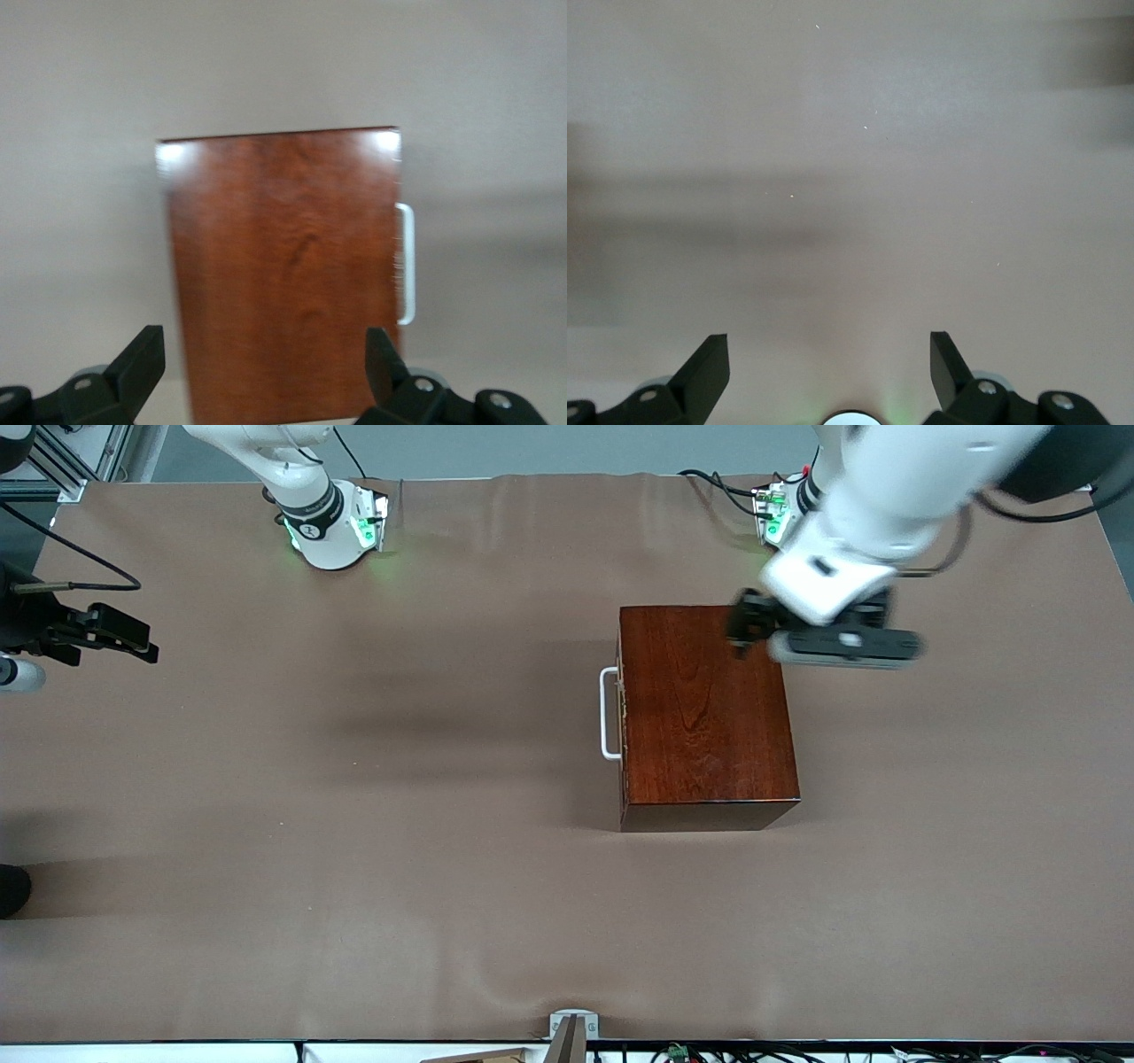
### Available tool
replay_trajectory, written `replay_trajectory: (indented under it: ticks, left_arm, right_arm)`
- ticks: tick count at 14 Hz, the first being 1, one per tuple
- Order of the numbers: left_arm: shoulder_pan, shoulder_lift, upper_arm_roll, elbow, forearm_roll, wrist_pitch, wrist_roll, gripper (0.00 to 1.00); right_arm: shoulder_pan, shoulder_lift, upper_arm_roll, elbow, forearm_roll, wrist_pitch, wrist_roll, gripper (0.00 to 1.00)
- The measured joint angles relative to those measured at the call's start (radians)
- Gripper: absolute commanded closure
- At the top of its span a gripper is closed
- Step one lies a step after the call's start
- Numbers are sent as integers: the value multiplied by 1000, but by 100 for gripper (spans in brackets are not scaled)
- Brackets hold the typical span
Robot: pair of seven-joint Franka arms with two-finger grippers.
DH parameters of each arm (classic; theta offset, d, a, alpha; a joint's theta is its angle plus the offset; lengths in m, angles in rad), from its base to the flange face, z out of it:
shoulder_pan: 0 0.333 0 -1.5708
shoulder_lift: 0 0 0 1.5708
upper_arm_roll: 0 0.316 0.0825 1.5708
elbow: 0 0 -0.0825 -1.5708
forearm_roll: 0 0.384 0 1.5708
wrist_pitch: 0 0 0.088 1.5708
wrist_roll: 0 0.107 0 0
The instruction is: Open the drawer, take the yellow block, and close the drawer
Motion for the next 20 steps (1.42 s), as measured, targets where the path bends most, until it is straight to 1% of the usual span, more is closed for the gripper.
replay_trajectory:
  ticks: [4,6,8,15,17,20]
  left_arm:
    - [-186,122,2,90,0,0,-156,0]
    - [-293,186,13,118,0,0,-252,0]
    - [-366,243,23,138,9,2,-294,0]
    - [-490,384,95,152,129,3,-300,0]
    - [-506,425,97,153,172,13,-307,0]
    - [-507,469,105,154,194,44,-320,0]
  right_arm:
    - [0,0,0,0,0,0,0,0]
    - [0,1,1,0,0,0,0,0]
    - [1,3,1,0,0,0,0,0]
    - [13,11,4,0,1,1,6,0]
    - [16,13,4,0,1,1,15,0]
    - [21,15,5,0,1,2,18,0]
